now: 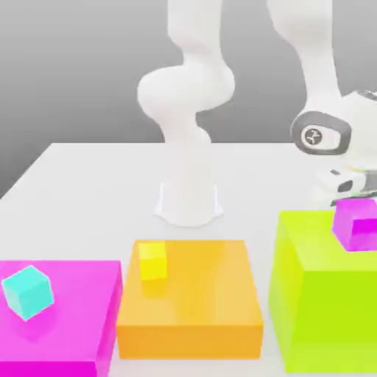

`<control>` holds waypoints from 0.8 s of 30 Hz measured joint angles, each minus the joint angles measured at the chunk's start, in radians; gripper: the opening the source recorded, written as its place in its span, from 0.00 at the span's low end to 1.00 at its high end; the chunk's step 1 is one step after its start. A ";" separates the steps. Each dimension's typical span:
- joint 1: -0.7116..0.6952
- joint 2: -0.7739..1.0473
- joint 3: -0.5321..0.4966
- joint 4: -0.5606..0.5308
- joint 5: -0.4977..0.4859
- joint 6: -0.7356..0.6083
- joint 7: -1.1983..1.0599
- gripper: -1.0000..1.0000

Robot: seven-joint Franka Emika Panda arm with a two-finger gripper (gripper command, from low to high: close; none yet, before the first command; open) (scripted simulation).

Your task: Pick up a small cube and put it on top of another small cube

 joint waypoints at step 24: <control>-0.041 -0.201 -0.016 0.119 0.039 -0.283 -0.238 0.00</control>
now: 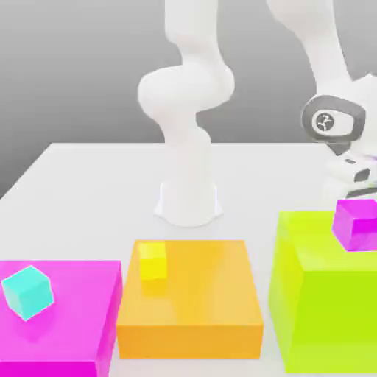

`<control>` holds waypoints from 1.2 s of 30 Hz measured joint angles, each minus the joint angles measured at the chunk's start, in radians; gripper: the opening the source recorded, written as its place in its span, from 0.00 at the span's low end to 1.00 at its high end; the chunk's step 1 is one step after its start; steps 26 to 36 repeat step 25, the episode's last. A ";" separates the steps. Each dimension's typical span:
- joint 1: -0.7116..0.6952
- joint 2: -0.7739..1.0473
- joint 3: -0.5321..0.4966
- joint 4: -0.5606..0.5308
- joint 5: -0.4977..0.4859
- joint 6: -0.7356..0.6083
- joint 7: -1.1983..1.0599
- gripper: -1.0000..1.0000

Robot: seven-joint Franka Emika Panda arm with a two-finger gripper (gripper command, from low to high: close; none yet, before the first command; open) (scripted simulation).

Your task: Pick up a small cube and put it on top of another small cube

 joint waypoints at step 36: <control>-0.186 -0.130 -0.196 0.286 0.144 -0.449 -0.257 1.00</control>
